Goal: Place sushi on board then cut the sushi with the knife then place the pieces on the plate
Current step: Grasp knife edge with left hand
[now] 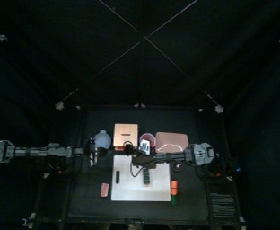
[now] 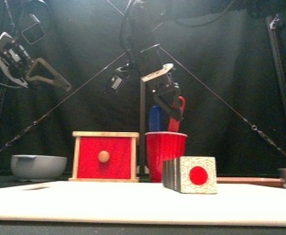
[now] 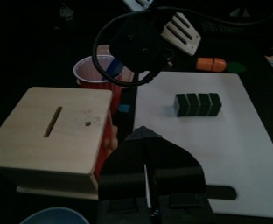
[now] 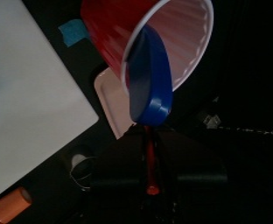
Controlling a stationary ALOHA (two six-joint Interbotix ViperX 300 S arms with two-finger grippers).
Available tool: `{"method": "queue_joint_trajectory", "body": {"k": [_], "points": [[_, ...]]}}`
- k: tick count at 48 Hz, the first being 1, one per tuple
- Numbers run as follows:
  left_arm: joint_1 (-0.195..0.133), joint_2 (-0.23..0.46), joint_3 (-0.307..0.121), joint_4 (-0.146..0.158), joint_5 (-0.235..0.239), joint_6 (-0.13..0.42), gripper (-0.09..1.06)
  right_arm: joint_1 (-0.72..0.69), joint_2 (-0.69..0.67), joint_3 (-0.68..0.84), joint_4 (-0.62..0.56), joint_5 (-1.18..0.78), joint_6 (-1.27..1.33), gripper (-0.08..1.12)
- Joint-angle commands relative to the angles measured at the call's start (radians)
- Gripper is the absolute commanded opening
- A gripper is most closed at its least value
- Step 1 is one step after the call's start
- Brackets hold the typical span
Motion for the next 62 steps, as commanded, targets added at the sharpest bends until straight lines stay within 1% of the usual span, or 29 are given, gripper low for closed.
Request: {"method": "queue_joint_trajectory", "body": {"k": [1,10,17,31,40,47,53,58,62], "points": [[0.005,0.002,-0.014,0.003,-0.003,-0.002,-0.01,-0.020,-0.061,-0.017,0.002,-0.002,-0.009,0.38],[0.011,0.002,-0.014,0.002,-0.003,-0.002,-0.01,-0.028,-0.104,-0.038,0.034,-0.002,-0.035,0.38],[0.015,0.002,-0.017,0.002,-0.003,-0.002,-0.01,-0.028,-0.141,-0.052,0.034,-0.002,-0.040,0.38],[0.017,0.002,-0.025,0.008,-0.003,0.000,-0.01,-0.023,-0.267,-0.051,0.038,-0.002,-0.044,0.38],[0.017,0.000,-0.043,0.008,-0.009,0.002,-0.01,-0.012,-0.373,-0.037,0.031,-0.002,-0.043,0.38],[0.017,-0.003,-0.069,0.014,-0.020,0.002,0.00,0.014,-0.451,0.003,0.000,-0.025,-0.040,0.38],[0.020,-0.006,-0.084,0.011,-0.049,0.000,0.04,0.048,-0.518,0.064,-0.043,-0.106,-0.021,0.38],[0.020,-0.008,-0.095,0.011,-0.067,-0.002,0.13,0.067,-0.574,0.124,-0.043,-0.230,0.018,0.38],[0.015,-0.011,-0.104,0.011,-0.069,-0.003,0.21,0.078,-0.621,0.190,-0.032,-0.328,0.066,0.38]]}}
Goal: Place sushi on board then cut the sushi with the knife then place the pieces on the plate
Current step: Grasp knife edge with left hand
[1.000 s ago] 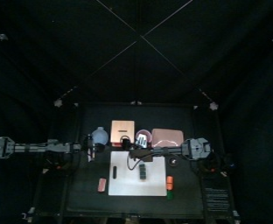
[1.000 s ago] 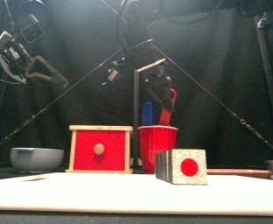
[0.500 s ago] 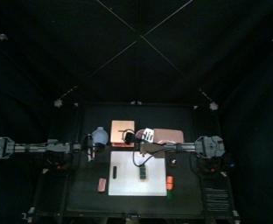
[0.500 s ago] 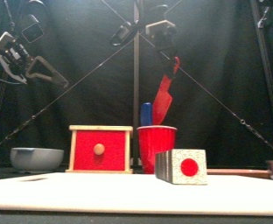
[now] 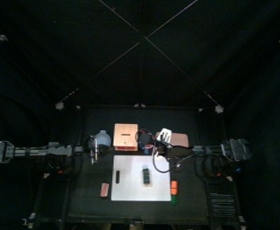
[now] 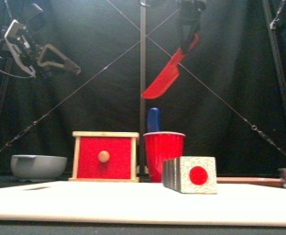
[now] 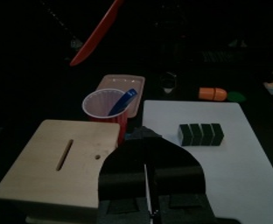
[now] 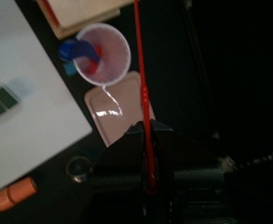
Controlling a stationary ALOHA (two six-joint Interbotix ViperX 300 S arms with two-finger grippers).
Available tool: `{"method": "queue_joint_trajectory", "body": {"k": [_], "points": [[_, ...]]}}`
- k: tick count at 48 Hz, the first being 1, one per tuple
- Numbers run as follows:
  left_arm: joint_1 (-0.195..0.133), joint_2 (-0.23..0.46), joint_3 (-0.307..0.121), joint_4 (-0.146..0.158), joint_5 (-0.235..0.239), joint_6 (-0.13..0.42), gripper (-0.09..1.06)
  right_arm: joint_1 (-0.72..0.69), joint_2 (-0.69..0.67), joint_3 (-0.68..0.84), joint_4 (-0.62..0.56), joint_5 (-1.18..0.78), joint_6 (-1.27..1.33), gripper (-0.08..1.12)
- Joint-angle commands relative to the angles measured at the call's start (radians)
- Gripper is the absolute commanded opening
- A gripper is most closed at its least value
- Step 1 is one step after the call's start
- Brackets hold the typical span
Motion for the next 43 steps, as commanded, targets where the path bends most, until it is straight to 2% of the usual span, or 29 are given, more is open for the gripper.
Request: {"method": "queue_joint_trajectory", "body": {"k": [1,10,16,21,27,35,43], "points": [[-0.003,-0.003,-0.038,0.000,-0.015,0.000,0.23,0.015,-0.103,0.064,0.008,-0.126,0.049,0.38],[-0.008,-0.003,-0.055,0.017,-0.015,0.003,0.41,0.043,-0.229,0.252,0.012,-0.344,0.166,0.38],[-0.008,-0.003,-0.063,0.061,-0.015,0.003,0.54,0.048,-0.319,0.393,0.009,-0.531,0.252,0.38],[-0.028,-0.003,-0.069,0.092,-0.015,0.002,0.64,0.041,-0.383,0.529,0.014,-0.712,0.313,0.38],[-0.067,0.000,-0.092,0.112,-0.008,0.002,0.78,0.029,-0.439,0.703,0.015,-0.948,0.364,0.38],[-0.098,0.034,-0.124,0.112,0.011,-0.002,0.90,-0.026,-0.451,0.856,0.031,-1.195,0.364,0.38],[-0.143,0.112,-0.164,0.092,0.029,-0.003,0.92,-0.041,-0.449,0.933,0.017,-1.307,0.357,0.38]]}}
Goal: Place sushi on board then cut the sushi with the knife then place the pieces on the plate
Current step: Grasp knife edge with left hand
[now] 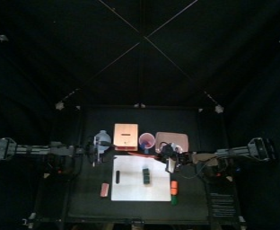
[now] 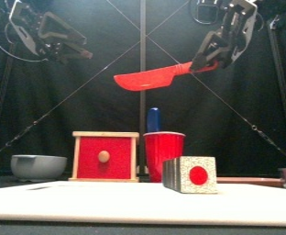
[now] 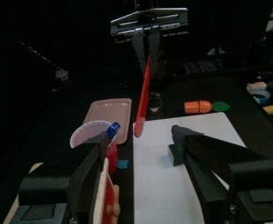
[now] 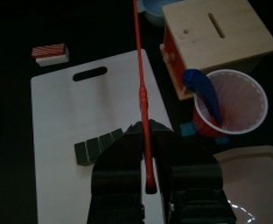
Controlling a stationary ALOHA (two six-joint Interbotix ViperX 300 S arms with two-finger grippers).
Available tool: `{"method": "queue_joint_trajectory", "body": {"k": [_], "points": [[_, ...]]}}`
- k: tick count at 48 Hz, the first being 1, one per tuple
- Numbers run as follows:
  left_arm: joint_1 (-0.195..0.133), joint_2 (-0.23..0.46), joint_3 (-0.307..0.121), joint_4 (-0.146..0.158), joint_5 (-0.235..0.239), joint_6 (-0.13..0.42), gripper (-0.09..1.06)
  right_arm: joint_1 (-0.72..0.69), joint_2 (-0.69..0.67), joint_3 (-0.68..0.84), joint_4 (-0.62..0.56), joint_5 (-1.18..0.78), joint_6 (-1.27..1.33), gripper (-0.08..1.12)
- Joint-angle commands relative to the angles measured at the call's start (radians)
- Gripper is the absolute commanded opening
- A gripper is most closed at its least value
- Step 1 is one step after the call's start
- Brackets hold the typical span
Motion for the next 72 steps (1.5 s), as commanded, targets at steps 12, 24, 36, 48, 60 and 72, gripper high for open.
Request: {"method": "queue_joint_trajectory", "body": {"k": [12,24,36,48,60,72], "points": [[-0.049,0.189,-0.141,-0.064,0.098,-0.002,0.92,-0.002,-0.021,0.055,-0.018,-0.087,-0.002,0.38],[-0.048,0.316,-0.247,-0.061,0.187,0.003,0.92,0.000,-0.020,0.066,-0.018,-0.098,-0.003,0.38],[-0.046,0.408,-0.310,-0.054,0.233,0.002,0.91,0.002,-0.012,0.071,-0.018,-0.106,-0.003,0.38],[-0.040,0.472,-0.342,-0.052,0.235,0.003,0.85,0.002,0.012,0.072,-0.018,-0.106,-0.003,0.38],[-0.034,0.511,-0.350,-0.038,0.230,0.003,0.76,0.002,0.038,0.069,-0.020,-0.107,-0.005,0.38],[-0.028,0.557,-0.371,-0.023,0.230,0.003,0.75,0.002,0.041,0.067,-0.028,-0.107,-0.003,0.38]]}}
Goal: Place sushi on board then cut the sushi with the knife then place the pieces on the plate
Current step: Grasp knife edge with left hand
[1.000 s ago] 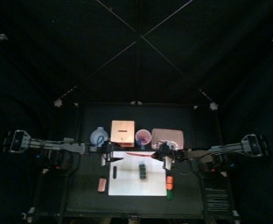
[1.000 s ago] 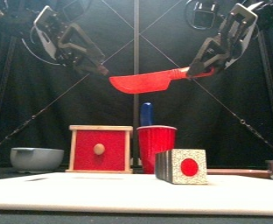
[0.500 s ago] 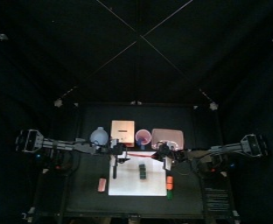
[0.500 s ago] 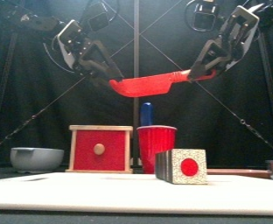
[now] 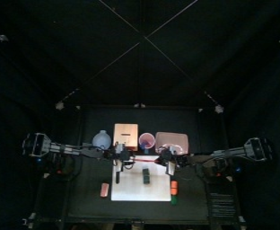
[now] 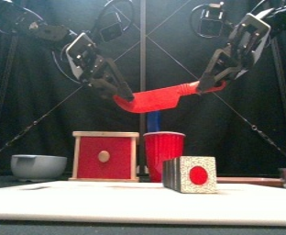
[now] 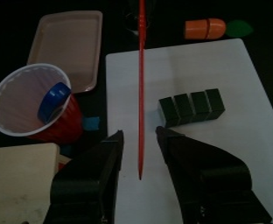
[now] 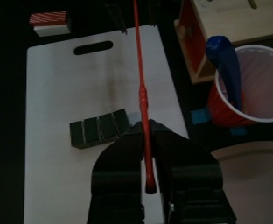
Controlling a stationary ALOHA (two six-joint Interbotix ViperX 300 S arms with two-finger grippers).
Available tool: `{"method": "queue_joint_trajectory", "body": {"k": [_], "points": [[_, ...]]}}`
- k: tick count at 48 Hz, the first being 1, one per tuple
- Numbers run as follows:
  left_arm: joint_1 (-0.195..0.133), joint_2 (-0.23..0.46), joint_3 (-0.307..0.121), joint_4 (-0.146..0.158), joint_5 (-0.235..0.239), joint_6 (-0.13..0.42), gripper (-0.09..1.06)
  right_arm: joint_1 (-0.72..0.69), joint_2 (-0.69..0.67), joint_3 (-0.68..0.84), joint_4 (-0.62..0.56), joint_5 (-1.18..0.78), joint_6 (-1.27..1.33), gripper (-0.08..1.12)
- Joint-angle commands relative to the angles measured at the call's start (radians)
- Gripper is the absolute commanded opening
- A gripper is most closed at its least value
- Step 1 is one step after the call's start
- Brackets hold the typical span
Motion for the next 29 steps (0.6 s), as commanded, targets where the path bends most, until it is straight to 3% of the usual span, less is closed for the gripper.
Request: {"method": "queue_joint_trajectory", "body": {"k": [1,10,18,29], "points": [[0.008,0.005,-0.037,0.009,-0.008,0.002,0.75,0.002,-0.011,-0.015,-0.002,-0.008,0.000,0.38],[0.023,0.012,-0.043,0.018,-0.008,0.000,0.71,0.002,-0.011,-0.012,0.003,-0.009,0.002,0.38],[0.025,0.014,-0.040,0.032,-0.006,0.002,0.56,0.002,-0.009,-0.009,0.006,-0.009,0.000,0.38],[0.002,0.026,-0.037,0.035,-0.003,-0.002,0.42,0.025,0.000,0.003,0.048,-0.006,0.006,0.38]]}}
